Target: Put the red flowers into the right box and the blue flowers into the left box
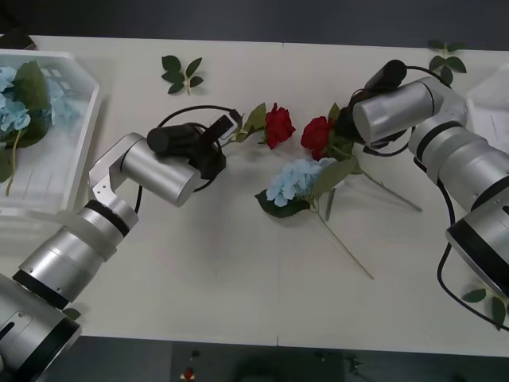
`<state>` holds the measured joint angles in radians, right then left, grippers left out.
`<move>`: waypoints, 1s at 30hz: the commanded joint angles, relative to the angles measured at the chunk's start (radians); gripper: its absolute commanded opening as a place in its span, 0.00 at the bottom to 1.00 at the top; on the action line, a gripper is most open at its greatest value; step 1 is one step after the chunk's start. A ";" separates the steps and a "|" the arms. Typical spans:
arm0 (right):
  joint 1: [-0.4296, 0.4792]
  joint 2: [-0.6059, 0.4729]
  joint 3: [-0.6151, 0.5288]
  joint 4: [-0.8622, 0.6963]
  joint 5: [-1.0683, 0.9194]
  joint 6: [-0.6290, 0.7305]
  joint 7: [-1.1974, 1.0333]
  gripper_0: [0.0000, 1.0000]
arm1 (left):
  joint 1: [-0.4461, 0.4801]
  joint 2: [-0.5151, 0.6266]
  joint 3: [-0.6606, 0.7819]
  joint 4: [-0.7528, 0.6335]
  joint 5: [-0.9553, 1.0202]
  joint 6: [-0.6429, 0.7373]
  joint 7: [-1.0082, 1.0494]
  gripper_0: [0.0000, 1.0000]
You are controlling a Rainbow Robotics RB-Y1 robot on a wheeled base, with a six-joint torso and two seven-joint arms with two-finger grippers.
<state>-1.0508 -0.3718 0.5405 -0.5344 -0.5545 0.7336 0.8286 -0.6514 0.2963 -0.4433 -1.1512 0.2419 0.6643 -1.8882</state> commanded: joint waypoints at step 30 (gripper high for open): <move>0.058 -0.688 -0.165 -0.305 -0.420 0.236 0.914 0.00 | 0.372 0.244 0.137 -0.578 0.358 0.173 0.023 0.00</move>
<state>-1.0200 -0.9897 0.3940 -0.7956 -0.9684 0.9951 1.6157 -0.3129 0.5128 -0.3507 -1.6423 0.5860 0.8018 -1.8879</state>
